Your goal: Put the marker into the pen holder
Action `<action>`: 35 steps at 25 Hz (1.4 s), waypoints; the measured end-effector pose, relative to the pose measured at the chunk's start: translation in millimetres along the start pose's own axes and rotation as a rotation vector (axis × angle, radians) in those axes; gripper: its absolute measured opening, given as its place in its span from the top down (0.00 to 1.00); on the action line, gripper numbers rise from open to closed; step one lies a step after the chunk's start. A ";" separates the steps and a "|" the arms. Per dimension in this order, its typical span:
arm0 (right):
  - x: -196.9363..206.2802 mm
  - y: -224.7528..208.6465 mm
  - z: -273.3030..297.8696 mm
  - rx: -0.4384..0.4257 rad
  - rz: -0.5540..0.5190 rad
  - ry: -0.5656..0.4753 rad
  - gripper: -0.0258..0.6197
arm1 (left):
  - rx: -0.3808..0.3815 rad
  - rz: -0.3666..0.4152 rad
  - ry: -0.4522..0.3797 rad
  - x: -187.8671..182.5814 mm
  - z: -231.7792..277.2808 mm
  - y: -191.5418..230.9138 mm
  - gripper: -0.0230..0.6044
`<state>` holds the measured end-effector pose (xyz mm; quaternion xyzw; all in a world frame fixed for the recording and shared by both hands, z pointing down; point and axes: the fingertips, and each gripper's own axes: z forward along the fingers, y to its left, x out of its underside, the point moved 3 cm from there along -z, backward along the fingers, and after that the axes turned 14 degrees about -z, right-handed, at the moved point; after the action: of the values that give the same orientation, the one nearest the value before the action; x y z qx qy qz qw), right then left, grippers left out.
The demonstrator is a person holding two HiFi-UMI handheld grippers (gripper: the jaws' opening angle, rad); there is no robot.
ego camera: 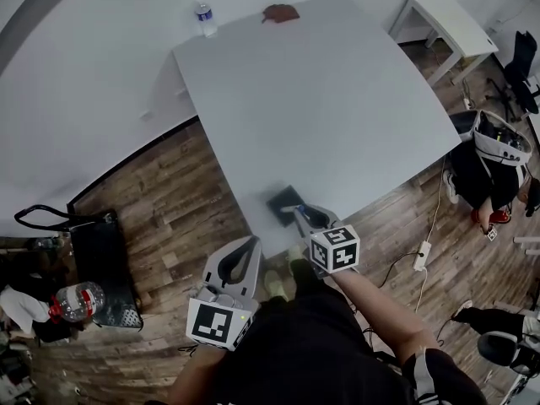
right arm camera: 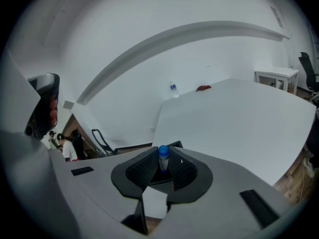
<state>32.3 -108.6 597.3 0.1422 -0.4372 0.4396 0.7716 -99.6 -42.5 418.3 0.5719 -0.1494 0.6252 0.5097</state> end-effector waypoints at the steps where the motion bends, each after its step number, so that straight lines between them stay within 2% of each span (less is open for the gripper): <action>1: 2.2 0.7 4.0 -0.007 -0.008 0.012 0.85 | -0.006 -0.004 0.002 0.0 1.4 2.1 0.95; 7: 12.4 4.0 18.0 -0.063 -0.034 0.069 0.85 | -0.038 -0.020 0.008 -0.2 5.2 8.4 0.95; 12: 6.5 6.0 20.8 -0.087 -0.064 0.065 0.84 | -0.044 -0.026 0.003 -3.2 10.3 12.7 0.95; 15: -5.8 -2.7 16.4 -0.059 -0.083 0.041 0.83 | -0.039 -0.025 0.001 -6.6 16.7 14.5 0.95; 18: -24.7 -16.5 4.5 -0.014 -0.099 -0.018 0.83 | -0.027 -0.019 -0.001 -8.3 22.5 11.7 0.95; 21: -45.9 -21.8 -9.8 -0.006 -0.107 -0.075 0.83 | -0.015 -0.012 -0.001 -9.4 27.3 7.4 0.95; 32: -121.4 19.5 -59.5 -0.196 -0.110 -0.250 0.90 | 0.000 -0.026 -0.012 -15.8 47.4 1.2 0.95; 35: -143.0 28.8 -72.9 -0.227 -0.145 -0.289 0.91 | 0.008 -0.024 -0.032 -24.5 50.4 -1.8 0.95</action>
<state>16.2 -127.3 436.1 0.1471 -0.5789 0.3060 0.7414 -74.0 -92.0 411.6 0.5854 -0.1482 0.6105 0.5126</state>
